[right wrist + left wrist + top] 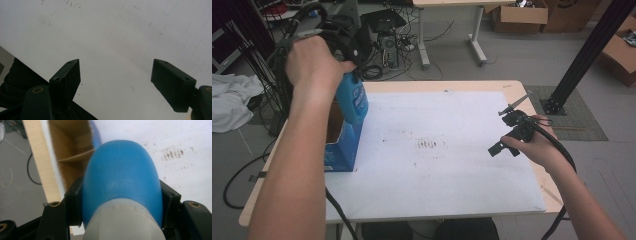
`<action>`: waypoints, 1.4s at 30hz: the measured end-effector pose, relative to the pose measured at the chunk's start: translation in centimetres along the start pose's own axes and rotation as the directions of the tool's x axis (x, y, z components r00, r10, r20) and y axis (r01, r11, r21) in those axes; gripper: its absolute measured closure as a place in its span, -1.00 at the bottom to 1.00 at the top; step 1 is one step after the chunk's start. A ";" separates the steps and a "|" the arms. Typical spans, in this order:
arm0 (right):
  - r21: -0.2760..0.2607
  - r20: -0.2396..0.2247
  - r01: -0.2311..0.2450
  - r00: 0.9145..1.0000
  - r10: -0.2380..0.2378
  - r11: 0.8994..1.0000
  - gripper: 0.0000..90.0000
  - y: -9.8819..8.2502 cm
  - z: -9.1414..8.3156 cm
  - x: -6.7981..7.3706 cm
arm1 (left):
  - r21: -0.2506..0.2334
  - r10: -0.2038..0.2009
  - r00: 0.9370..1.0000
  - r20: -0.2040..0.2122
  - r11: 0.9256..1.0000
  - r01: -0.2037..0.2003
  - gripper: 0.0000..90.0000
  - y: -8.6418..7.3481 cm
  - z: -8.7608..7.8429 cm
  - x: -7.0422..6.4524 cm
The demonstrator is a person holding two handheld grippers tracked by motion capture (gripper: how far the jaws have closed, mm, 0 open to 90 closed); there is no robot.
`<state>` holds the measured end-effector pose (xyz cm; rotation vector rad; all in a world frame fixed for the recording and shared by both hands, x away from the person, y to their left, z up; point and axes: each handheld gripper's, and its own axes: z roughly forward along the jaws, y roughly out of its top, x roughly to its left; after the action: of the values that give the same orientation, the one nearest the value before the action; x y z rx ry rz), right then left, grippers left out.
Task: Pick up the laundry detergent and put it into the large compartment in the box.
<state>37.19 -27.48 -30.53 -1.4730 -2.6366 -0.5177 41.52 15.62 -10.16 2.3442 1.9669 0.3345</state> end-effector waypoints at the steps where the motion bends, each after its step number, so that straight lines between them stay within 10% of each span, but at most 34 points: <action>1: 0.001 0.002 0.002 1.000 -0.002 1.000 -0.47 0.0 0.0 -0.1 | -0.003 -0.019 1.000 0.000 1.000 0.019 -0.15 -0.3 0.0 1.0; 18: 0.002 0.004 -0.019 1.000 0.019 1.000 -0.47 -0.4 -0.1 -0.9 | 0.023 -0.136 0.990 -0.039 0.990 0.137 -0.15 -1.9 1.4 6.1; 42: 0.012 0.005 -0.031 1.000 0.030 0.999 -0.46 -0.4 0.6 -0.7 | 0.140 -0.124 0.992 -0.012 0.982 0.124 -0.15 -2.1 10.6 6.5</action>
<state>37.30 -28.09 -31.38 -1.5104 -2.6117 -0.4961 42.69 23.32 -20.11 2.2858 2.1932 0.1977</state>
